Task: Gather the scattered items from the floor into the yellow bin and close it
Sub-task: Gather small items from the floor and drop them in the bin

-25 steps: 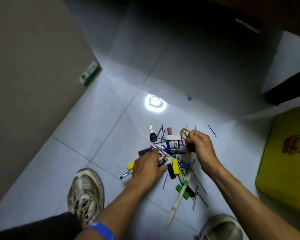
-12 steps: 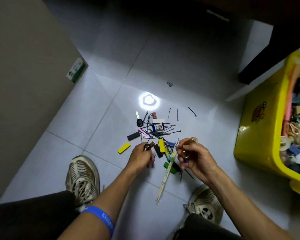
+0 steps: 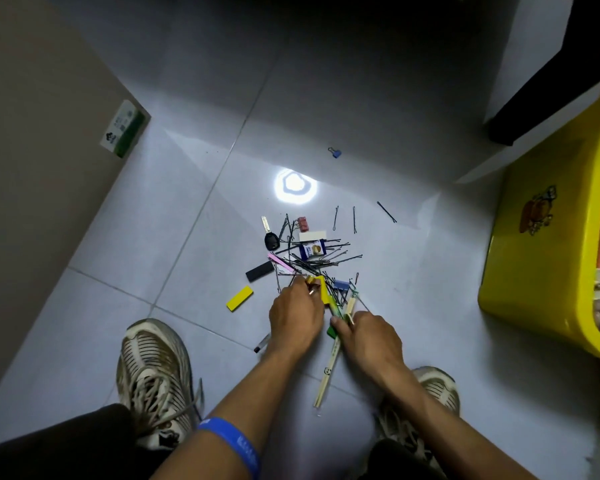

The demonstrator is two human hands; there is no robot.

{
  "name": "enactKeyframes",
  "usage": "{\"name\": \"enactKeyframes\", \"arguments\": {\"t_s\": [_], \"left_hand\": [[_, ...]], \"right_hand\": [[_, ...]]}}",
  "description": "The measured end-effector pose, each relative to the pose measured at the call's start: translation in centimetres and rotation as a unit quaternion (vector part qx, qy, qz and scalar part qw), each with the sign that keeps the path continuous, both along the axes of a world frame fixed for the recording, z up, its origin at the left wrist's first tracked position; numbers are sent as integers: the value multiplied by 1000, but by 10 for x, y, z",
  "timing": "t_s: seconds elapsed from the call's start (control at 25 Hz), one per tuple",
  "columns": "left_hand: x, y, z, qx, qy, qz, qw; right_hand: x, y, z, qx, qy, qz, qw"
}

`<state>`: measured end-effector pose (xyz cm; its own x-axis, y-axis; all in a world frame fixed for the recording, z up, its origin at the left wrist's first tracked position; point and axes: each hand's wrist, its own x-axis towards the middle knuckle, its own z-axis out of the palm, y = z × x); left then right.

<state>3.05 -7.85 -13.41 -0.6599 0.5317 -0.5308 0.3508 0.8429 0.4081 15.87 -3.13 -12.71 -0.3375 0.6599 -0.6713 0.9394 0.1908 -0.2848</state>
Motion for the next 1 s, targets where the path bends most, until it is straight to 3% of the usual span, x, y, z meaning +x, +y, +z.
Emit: {"name": "enactKeyframes", "arguments": {"t_s": [0.16, 0.28, 0.4, 0.52, 0.68, 0.88, 1.0], "left_hand": [[2, 10, 1, -17, 16, -81, 996], [-7, 8, 15, 0, -1, -73, 997], [-38, -16, 32, 23, 74, -19, 997], [-78, -58, 34, -26, 136, -57, 989], [-84, -73, 15, -104, 79, -154, 979], [-92, -79, 0, -40, 82, -163, 982], [-96, -71, 3, -36, 75, -133, 988]], "right_hand": [[-5, -4, -5, 53, -30, 76, 995], [-4, -6, 2, 41, 6, 36, 998], [2, 2, 11, 82, 47, -9, 996], [12, 16, 9, 149, 1, 47, 988], [2, 23, 3, 76, -6, 110, 991], [-6, 18, 2, 54, 42, 123, 990], [-20, 6, -3, 91, 47, 157, 982]]}}
